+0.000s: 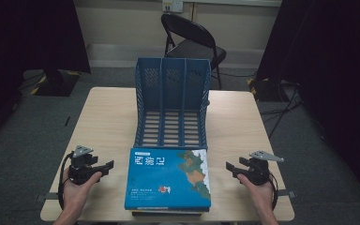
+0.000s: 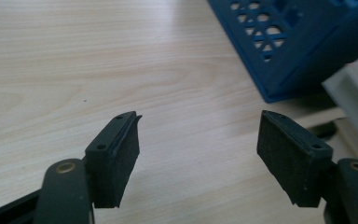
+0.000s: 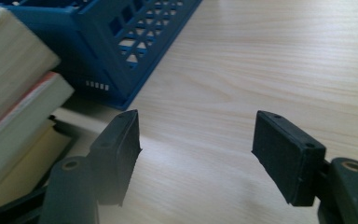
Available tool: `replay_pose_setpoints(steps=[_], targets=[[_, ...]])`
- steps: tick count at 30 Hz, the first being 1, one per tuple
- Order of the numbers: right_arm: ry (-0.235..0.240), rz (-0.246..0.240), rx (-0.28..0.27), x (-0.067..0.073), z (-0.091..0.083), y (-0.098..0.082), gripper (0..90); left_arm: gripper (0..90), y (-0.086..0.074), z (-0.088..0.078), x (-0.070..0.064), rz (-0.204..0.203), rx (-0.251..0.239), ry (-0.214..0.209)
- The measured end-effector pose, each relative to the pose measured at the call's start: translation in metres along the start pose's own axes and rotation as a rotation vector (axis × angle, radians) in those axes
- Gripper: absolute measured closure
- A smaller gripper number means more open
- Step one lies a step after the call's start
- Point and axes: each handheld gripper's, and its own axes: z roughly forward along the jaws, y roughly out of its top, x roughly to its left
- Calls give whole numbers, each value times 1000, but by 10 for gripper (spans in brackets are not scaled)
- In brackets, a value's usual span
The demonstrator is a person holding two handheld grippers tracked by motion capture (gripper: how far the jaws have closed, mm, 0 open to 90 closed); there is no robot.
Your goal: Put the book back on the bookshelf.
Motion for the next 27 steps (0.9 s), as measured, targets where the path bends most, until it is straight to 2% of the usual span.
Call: replay_pose_setpoints(steps=[2, 3, 6, 7, 9, 10, 11, 12, 13, 14, 17, 18, 19, 20, 21, 22, 24, 25, 26, 27], targets=[[14, -9, -4, 5, -3, 2, 354, 307, 1, -4, -4, 29, 1, -4], [15, -12, -12, 9, -5, 4, 377, 307, 1, -7, -6, 45, 0, -23], [26, -30, -30, 15, -10, 10, 434, 299, 2, -12, -11, 67, -13, -27], [44, -42, -34, 18, -13, 13, 470, 297, 4, -14, -12, 58, -17, -54], [77, -57, -42, 24, -15, 20, 473, 294, 6, -16, -15, 54, -26, -85], [106, -71, -45, 29, -16, 26, 495, 302, 8, -18, -19, 66, -42, -101], [106, -71, -45, 29, -16, 26, 495, 309, 8, -18, -19, 66, -42, -101], [131, -89, -60, 36, -16, 33, 505, 314, 10, -20, -23, 74, -60, -123], [139, -101, -65, 39, -16, 36, 508, 322, 11, -21, -23, 74, -56, -133], [146, -114, -71, 43, -16, 39, 509, 321, 12, -21, -25, 69, -65, -128], [172, -132, -90, 50, -16, 48, 523, 342, 16, -23, -29, 75, -58, -152], [188, -147, -95, 55, -15, 55, 550, 348, 20, -27, -34, 98, -66, -149], [188, -147, -95, 55, -15, 55, 550, 362, 20, -27, -34, 98, -66, -149], [201, -159, -106, 62, -12, 63, 569, 373, 27, -30, -38, 93, -71, -174], [204, -175, -99, 66, -10, 67, 576, 390, 27, -30, -38, 93, -71, -174], [204, -192, -98, 70, -8, 70, 586, 403, 33, -32, -43, 108, -84, -183], [214, -206, -91, 77, -4, 74, 593, 409, 38, -33, -48, 114, -80, -210], [220, -211, -87, 79, -1, 75, 599, 427, 38, -33, -48, 114, -80, -210], [223, -220, -77, 80, 3, 75, 600, 431, 40, -31, -55, 149, -72, -215], [223, -221, -67, 81, 7, 75, 599, 441, 41, -29, -58, 165, -66, -224]])
